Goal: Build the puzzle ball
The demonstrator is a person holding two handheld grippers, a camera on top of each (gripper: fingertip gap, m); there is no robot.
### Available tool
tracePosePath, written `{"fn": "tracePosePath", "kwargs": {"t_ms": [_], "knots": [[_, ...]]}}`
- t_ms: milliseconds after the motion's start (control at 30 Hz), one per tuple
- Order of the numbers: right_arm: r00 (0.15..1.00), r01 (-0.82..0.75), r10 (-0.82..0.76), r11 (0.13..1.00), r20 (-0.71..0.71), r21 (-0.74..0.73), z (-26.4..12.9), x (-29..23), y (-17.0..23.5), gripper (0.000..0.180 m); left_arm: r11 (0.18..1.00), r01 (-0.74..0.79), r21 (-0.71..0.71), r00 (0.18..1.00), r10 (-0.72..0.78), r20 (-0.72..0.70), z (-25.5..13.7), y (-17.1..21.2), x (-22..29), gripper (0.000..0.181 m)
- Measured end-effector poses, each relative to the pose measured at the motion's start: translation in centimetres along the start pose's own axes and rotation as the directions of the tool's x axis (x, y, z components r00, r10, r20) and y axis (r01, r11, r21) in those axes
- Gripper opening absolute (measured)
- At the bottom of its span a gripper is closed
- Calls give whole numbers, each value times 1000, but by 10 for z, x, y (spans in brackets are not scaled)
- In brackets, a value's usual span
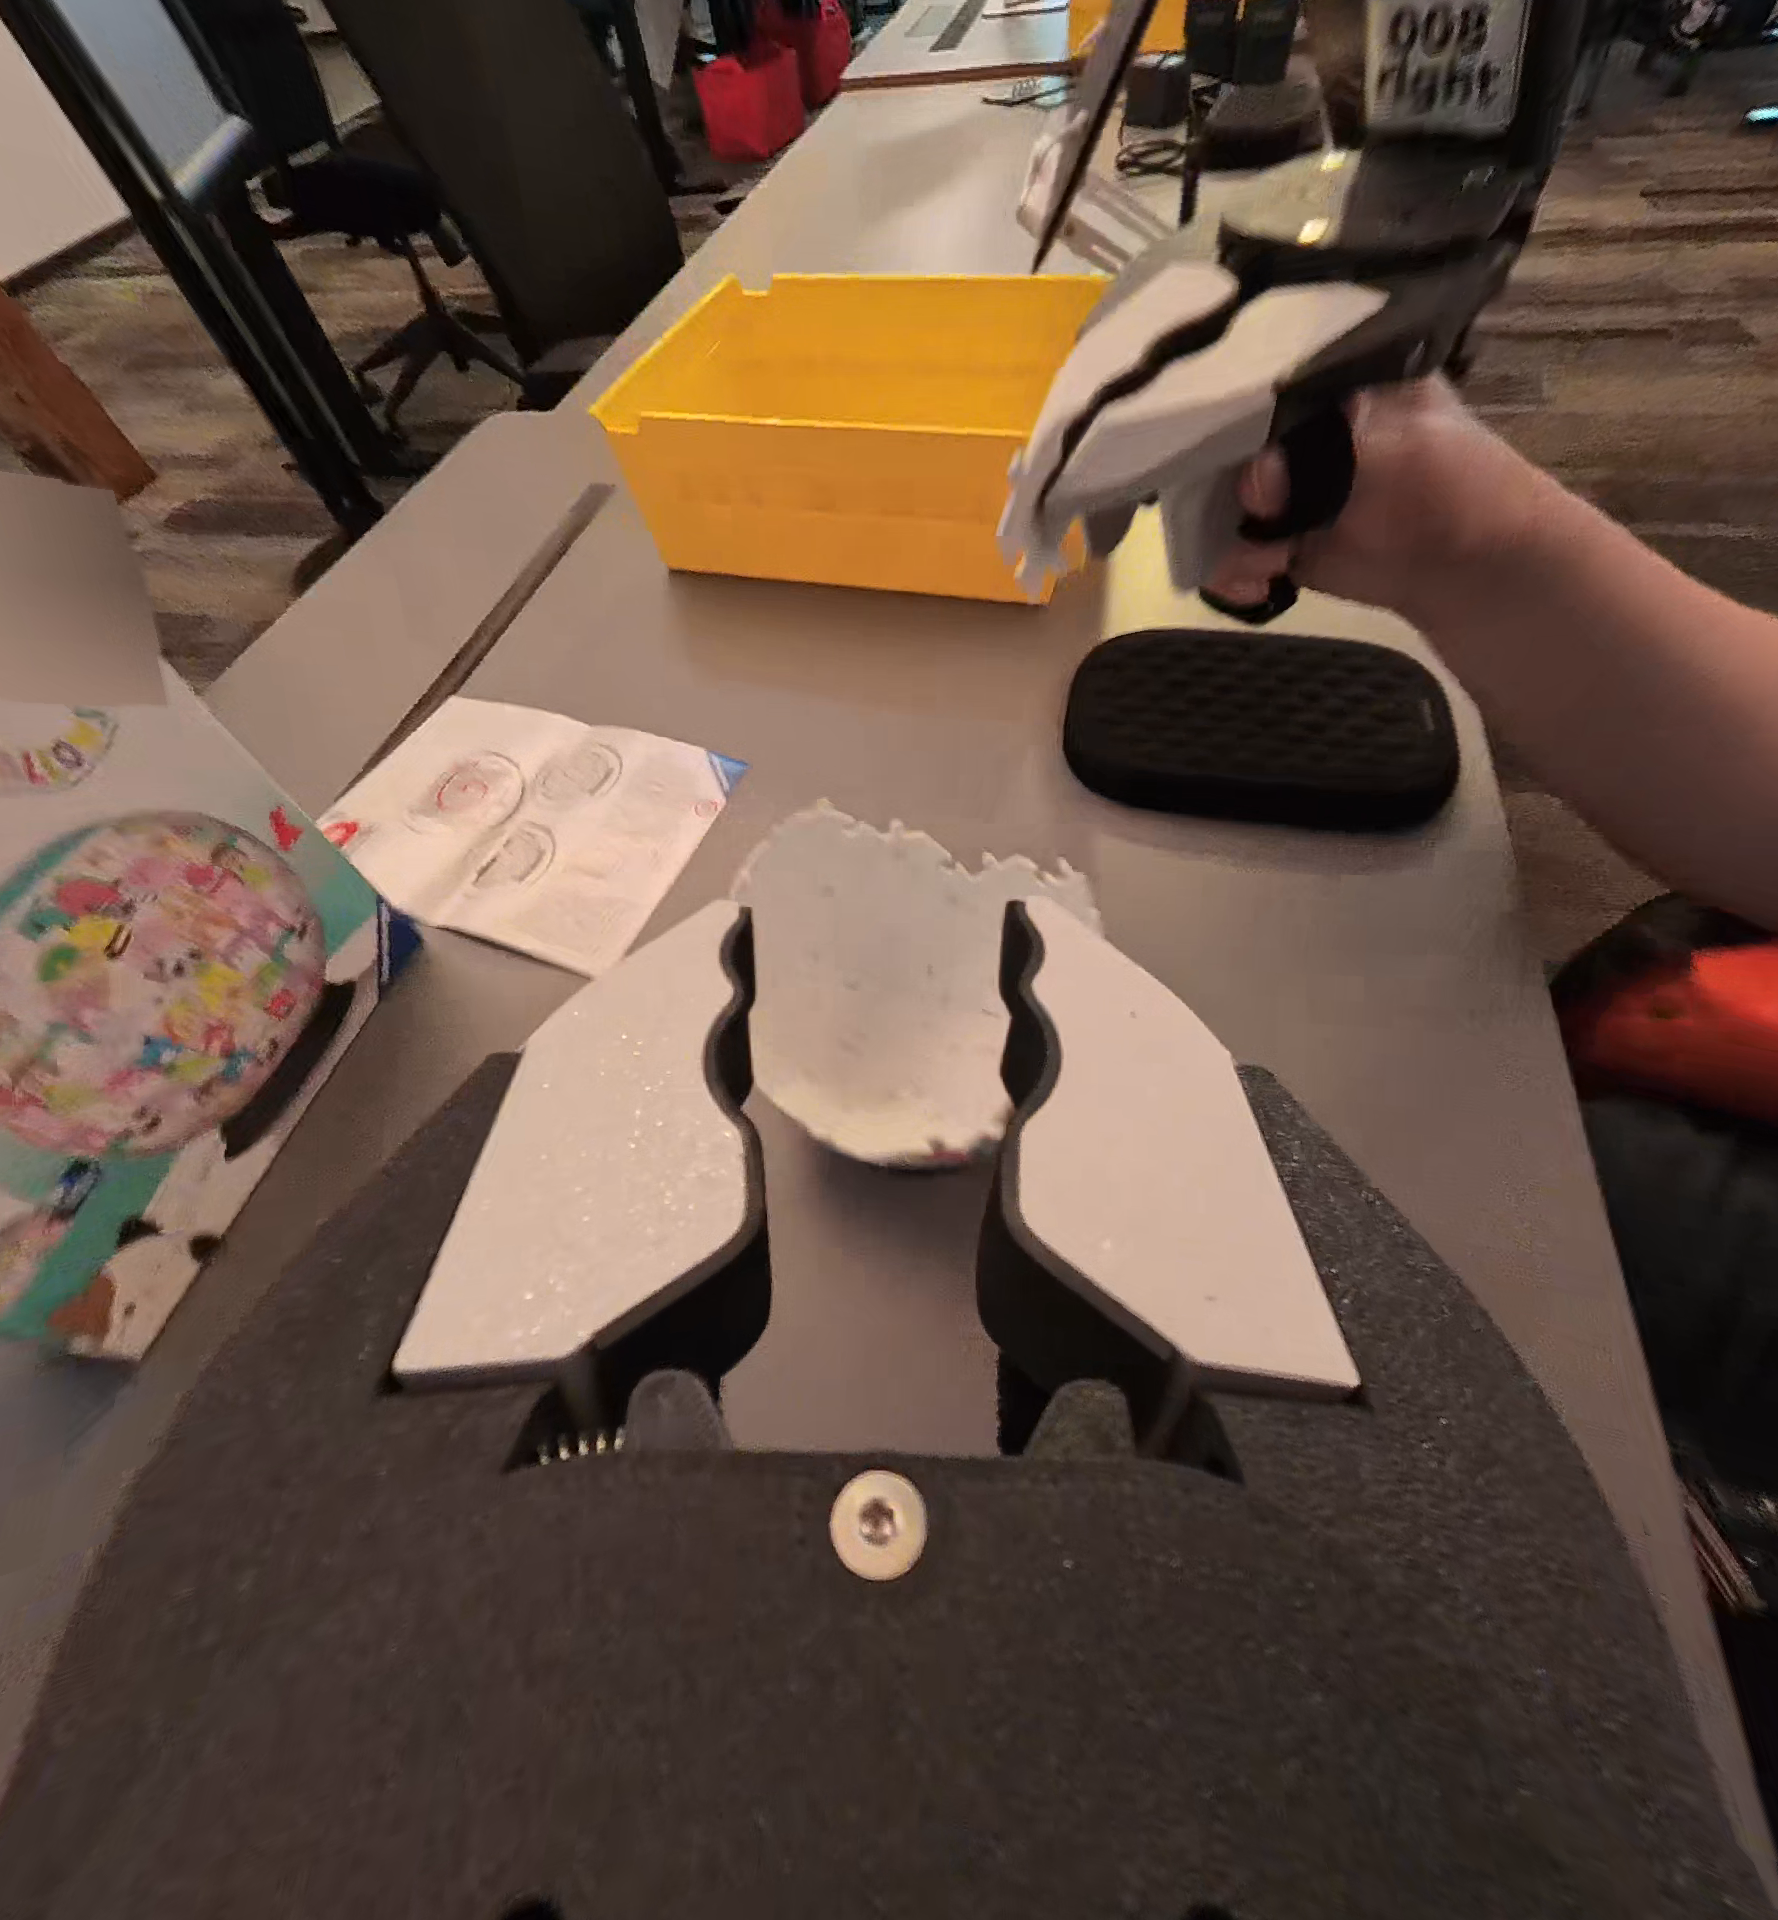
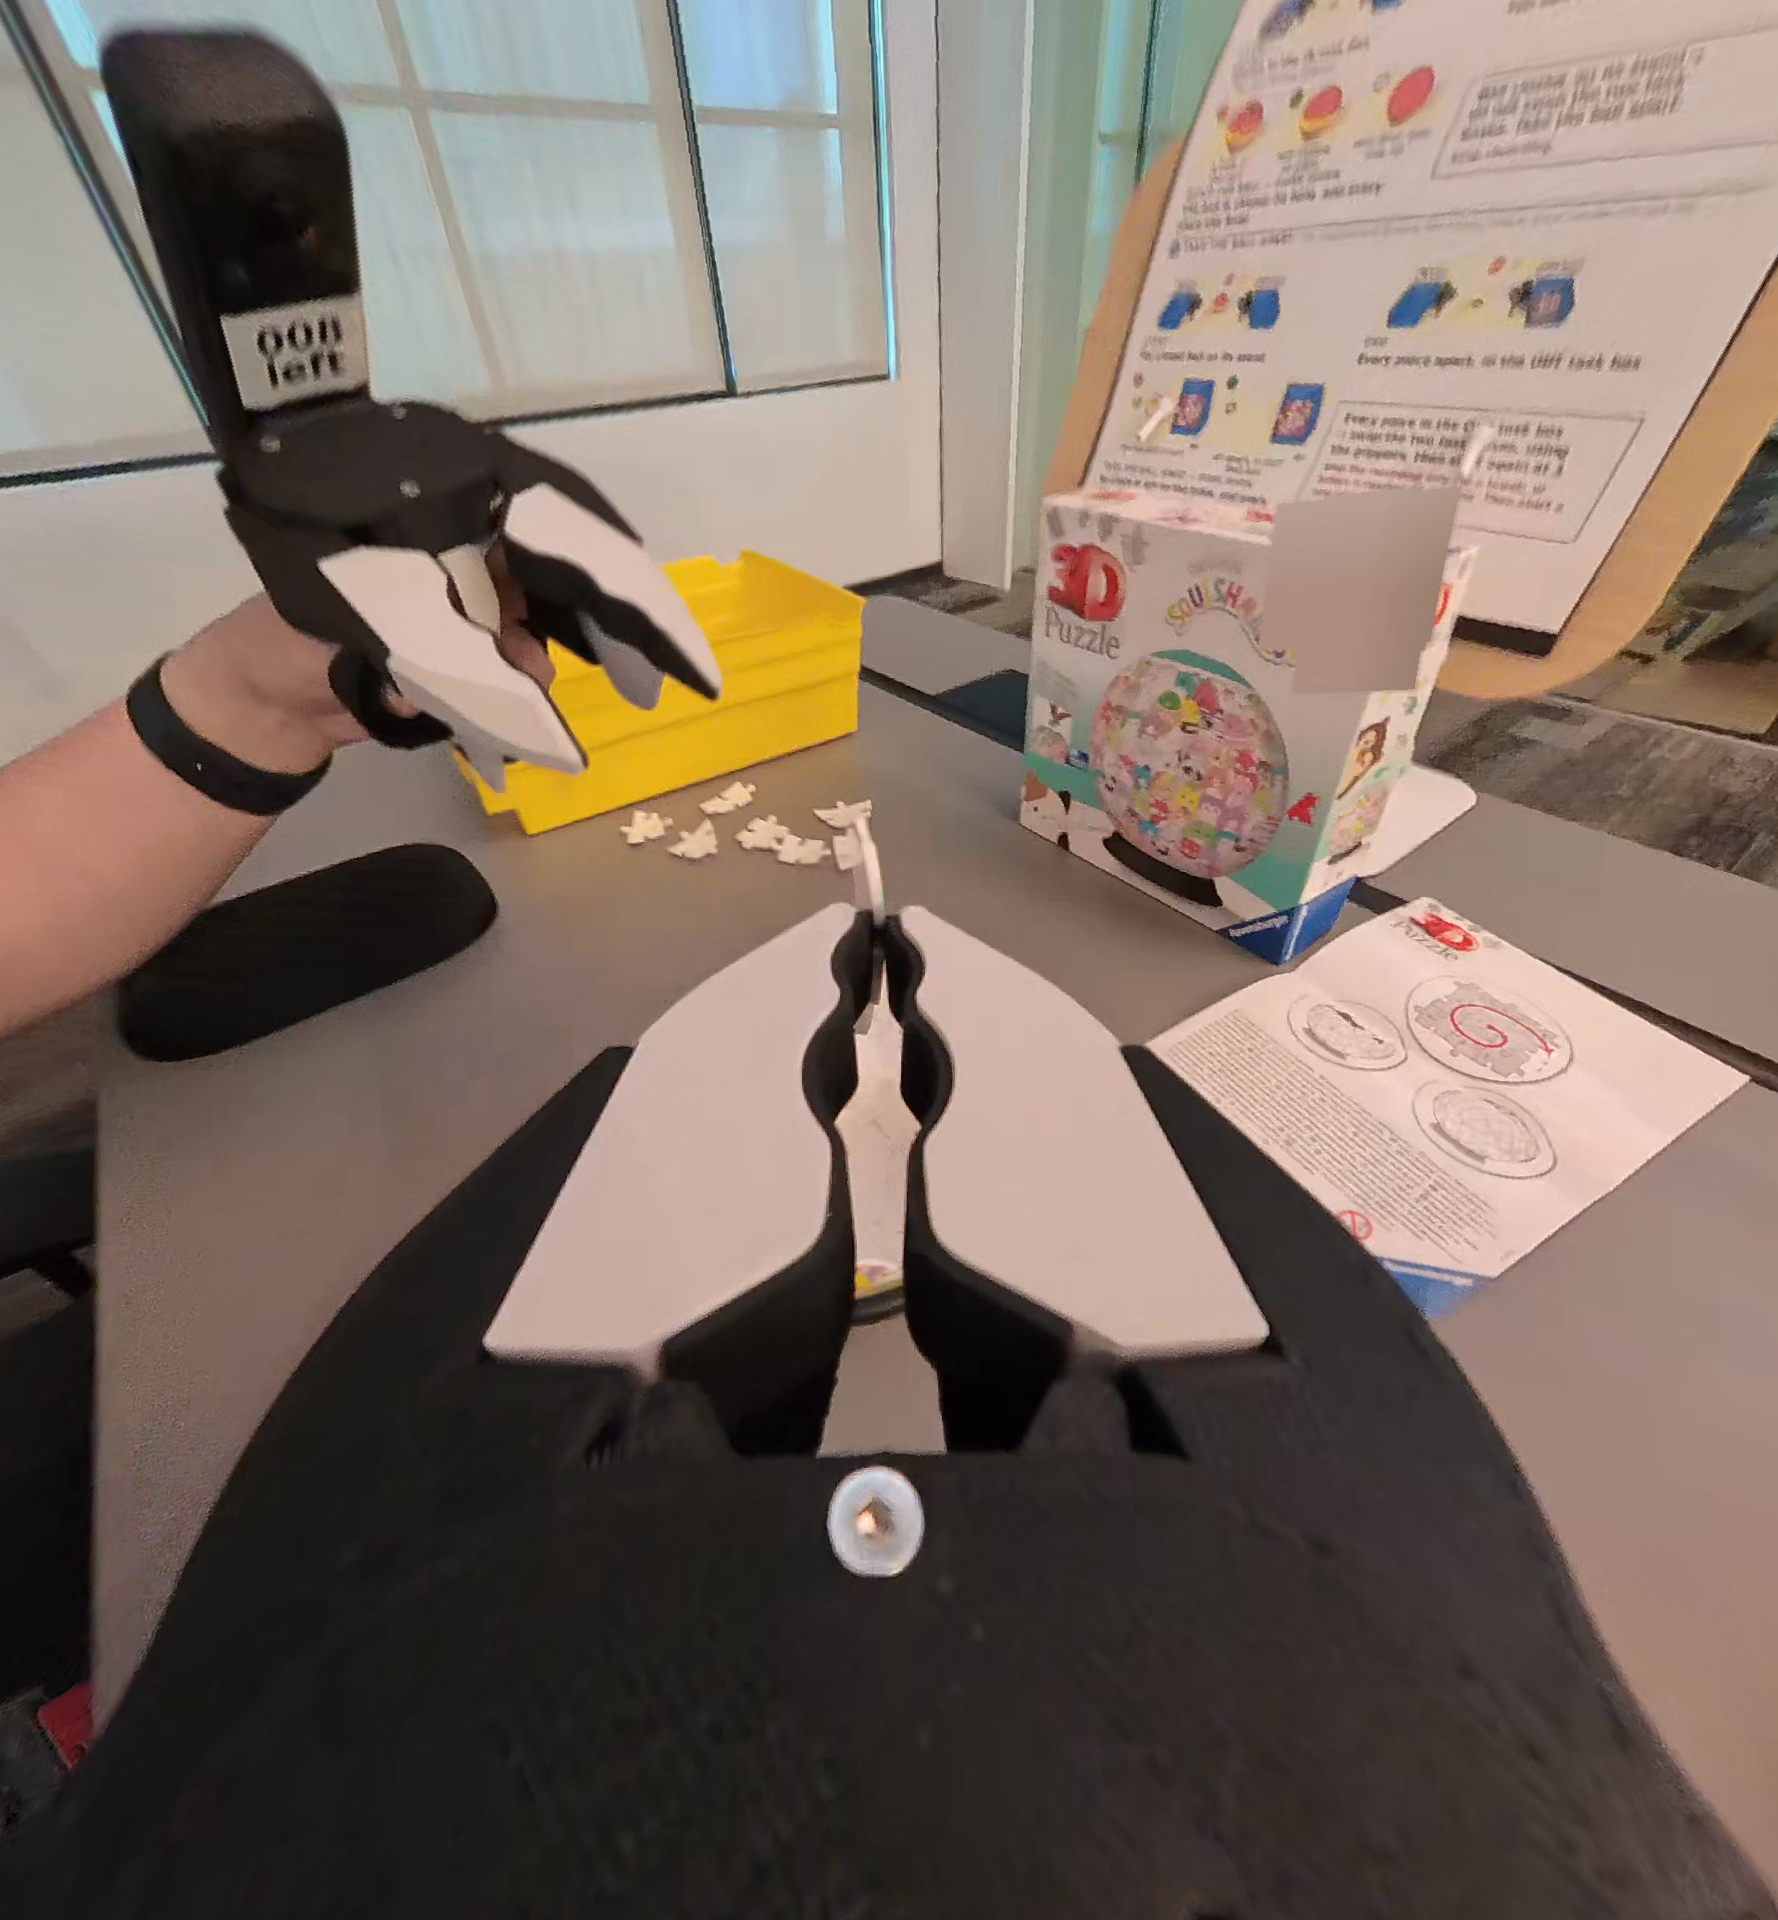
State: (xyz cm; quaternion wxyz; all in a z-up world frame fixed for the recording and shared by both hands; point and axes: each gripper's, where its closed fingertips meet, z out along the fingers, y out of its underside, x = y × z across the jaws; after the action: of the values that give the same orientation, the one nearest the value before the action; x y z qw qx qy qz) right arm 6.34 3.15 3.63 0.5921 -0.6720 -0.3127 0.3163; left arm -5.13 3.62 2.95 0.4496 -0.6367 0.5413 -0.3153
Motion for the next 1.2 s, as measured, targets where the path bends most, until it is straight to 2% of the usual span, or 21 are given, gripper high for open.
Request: {"fn": "tracePosePath", "kwargs": {"t_ms": [100,167,267,433,600,700,867,1067,1200], "knots": [[1000,-18,18,999,10,-45,16,16,13,3,1000,-4,-7,997,4,-78,31,-10,-21,43],[1000,-7,7,996,4,-90,24,23,21,3,998,-59,-38,993,55,-102,51,-12,-33,41],[999,43,-42,987,7,-157,34,27,33,3,991,-126,-43,979,118,-164,75,-17,-38,40],[982,183,-190,960,-12,-213,43,26,46,3,989,-146,6,942,141,-305,99,-23,-37,35],[938,300,-329,928,-110,-221,46,28,48,3,973,-225,47,904,226,-362,108,-18,-34,35],[940,292,-321,932,-115,-213,48,23,53,3,975,-220,14,910,210,-357,109,-16,-40,36],[898,349,-407,890,-166,-292,52,28,67,3,967,-253,-43,897,218,-384,114,-1,-36,46],[908,316,-376,904,-184,-288,56,29,70,3,974,-224,-10,883,199,-426,118,3,-34,47],[889,343,-410,892,-205,-295,56,32,70,3,972,-233,16,868,215,-447,117,4,-31,45]]}}
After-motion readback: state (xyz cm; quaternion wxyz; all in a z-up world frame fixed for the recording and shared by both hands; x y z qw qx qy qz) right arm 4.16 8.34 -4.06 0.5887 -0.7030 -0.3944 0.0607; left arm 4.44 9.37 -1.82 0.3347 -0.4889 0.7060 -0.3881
